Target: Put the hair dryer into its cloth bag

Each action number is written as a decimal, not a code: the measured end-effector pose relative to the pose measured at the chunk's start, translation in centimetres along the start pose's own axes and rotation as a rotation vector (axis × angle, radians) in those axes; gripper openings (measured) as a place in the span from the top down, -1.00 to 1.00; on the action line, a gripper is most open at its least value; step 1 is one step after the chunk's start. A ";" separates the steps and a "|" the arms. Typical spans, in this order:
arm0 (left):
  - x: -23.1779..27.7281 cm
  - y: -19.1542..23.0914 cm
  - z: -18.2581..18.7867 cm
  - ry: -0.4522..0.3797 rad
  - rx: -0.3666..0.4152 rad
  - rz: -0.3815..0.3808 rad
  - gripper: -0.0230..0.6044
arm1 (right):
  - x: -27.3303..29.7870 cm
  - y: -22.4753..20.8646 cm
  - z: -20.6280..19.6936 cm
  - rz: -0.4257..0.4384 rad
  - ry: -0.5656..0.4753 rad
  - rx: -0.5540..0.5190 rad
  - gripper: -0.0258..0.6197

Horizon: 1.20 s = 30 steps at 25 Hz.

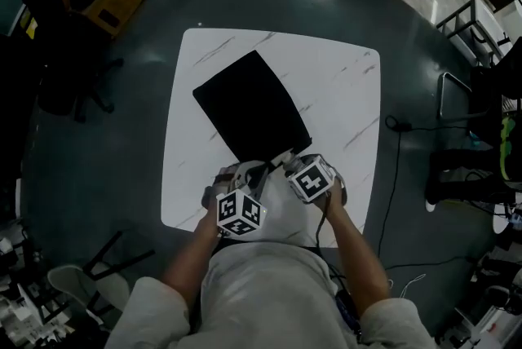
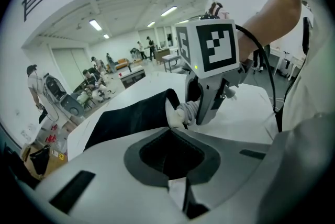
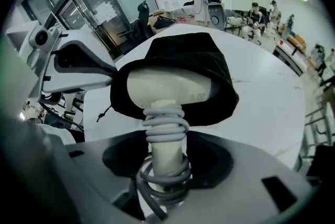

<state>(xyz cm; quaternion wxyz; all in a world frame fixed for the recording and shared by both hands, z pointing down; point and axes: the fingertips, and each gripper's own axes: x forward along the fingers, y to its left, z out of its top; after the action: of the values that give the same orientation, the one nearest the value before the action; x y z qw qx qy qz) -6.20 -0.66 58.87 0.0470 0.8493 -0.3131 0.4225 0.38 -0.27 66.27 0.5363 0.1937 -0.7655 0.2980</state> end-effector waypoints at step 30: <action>-0.2 -0.3 -2.0 -0.011 0.014 -0.080 0.89 | -0.3 0.9 1.8 -0.082 -0.196 0.079 0.07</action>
<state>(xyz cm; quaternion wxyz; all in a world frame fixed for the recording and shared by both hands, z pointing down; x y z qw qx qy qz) -7.45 0.33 60.05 0.0562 0.8638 -0.2763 0.4176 -1.36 -0.78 65.33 0.4628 0.2742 -0.7932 0.2855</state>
